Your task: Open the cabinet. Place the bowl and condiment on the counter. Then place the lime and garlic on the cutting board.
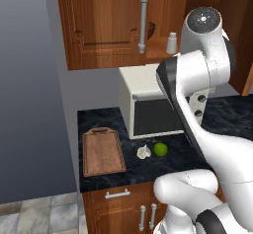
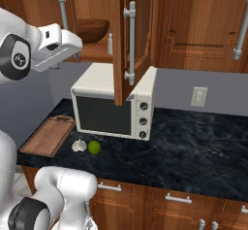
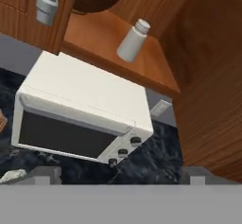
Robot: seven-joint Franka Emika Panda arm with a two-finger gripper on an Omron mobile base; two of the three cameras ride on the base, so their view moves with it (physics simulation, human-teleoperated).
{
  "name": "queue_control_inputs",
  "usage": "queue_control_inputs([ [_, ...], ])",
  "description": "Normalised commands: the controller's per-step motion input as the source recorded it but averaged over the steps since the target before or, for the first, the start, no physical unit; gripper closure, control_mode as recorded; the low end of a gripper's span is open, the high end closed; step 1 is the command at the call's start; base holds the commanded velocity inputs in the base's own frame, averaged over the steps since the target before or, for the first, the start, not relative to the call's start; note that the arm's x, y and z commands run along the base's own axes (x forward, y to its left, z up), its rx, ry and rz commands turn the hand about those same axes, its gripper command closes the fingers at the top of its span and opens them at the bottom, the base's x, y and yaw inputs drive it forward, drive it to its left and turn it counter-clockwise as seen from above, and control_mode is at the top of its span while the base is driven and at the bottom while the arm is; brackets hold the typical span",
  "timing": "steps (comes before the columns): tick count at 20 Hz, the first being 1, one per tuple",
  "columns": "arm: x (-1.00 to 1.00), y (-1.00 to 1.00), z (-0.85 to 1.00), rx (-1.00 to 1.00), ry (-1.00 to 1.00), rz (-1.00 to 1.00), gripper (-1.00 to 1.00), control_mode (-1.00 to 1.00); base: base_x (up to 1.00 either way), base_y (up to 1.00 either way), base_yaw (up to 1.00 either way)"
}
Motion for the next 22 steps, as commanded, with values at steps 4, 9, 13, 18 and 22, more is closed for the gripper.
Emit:
queue_control_inputs([
  [4,0.69,0.46,0.03,0.25,-0.13,0.27,-1.0,-1.0,0.0,0.0,0.0],
  [9,0.74,0.7,0.14,0.22,-0.02,0.26,-1.0,-1.0,0.0,0.0,0.0],
  [13,0.51,0.42,0.24,0.16,-0.03,0.17,-1.0,-1.0,0.0,0.0,0.0],
  [18,0.34,0.32,0.07,0.02,-0.01,0.01,-1.0,-1.0,0.0,0.0,0.0],
  [22,0.23,0.18,0.0,0.0,-0.07,0.0,-1.0,-1.0,0.0,0.0,0.0],
])
